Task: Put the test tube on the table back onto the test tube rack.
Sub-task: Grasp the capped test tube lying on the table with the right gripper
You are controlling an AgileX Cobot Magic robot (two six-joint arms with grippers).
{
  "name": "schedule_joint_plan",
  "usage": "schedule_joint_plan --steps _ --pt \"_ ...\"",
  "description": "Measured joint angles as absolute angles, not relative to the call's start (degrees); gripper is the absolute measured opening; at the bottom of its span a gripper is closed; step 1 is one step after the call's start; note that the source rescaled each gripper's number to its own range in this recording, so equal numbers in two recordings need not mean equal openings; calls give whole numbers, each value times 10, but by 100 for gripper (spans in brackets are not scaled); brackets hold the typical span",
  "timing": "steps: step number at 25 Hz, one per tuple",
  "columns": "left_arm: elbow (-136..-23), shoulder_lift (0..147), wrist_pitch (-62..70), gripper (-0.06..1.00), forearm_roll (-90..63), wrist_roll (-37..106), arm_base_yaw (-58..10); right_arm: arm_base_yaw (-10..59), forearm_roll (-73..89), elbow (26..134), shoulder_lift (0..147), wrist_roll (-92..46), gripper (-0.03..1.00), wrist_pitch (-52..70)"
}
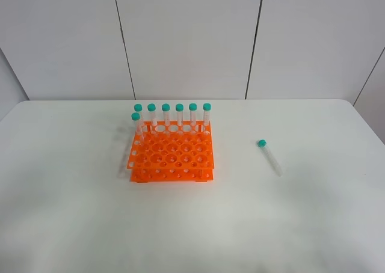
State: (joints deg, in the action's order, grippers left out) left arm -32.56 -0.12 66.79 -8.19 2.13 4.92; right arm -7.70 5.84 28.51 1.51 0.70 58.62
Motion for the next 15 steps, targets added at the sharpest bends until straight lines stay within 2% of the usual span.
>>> schedule_joint_plan --steps 15 --pt "-326 -1 668 89 -82 21 49 -77 57 285 15 7 100 586"
